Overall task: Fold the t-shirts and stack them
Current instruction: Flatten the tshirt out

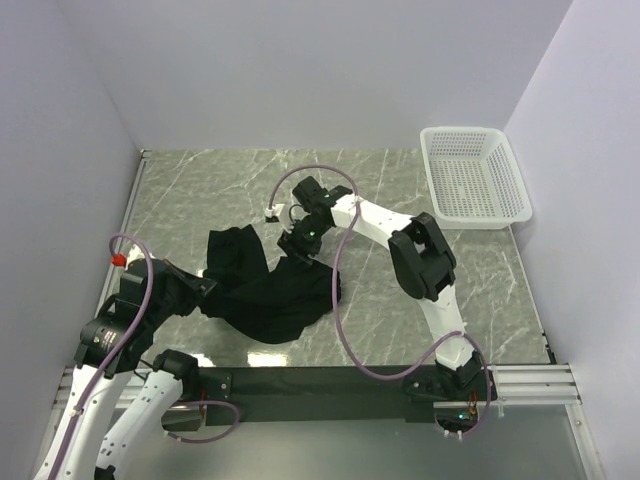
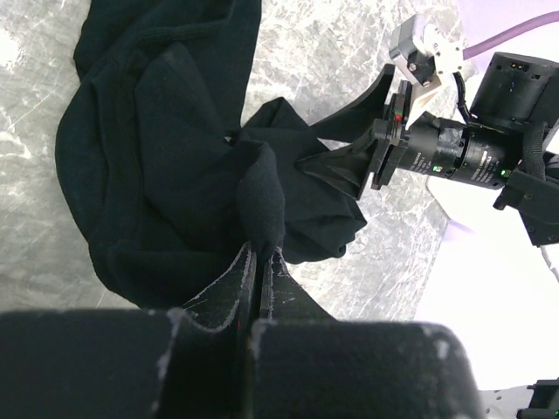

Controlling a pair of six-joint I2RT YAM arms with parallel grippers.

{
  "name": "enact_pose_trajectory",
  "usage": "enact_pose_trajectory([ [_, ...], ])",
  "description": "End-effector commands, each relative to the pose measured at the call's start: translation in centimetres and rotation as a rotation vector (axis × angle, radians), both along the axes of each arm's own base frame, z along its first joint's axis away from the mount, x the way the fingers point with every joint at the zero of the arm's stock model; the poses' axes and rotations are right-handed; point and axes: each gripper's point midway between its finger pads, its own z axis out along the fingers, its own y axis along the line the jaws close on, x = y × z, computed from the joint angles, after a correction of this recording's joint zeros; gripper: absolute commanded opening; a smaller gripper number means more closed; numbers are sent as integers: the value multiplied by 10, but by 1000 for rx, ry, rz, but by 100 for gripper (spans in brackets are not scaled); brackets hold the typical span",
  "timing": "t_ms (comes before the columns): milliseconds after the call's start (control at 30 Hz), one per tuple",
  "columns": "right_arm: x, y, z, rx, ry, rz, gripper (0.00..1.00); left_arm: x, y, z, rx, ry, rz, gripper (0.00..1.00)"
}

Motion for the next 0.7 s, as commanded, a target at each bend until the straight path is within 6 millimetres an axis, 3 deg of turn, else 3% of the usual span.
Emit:
enact_pose_trajectory([
  [0,10,9,20,18,-65,0,62,6,-3,8,-15,-41,-7,0],
  [200,18,9,35,41,-164,-32,33,8,-1,8,5,-42,-7,1],
  [233,21,8,38,45,-180,-39,20,9,-1,9,6,-44,-7,1],
  [300,24,9,50,61,-222,-49,2,11,-1,10,13,-50,-9,0],
  [500,27,6,99,152,-333,-64,0,23,5,21,69,-82,7,0],
  [667,48,-15,163,238,-445,-162,0,49,19,64,157,-225,61,1],
])
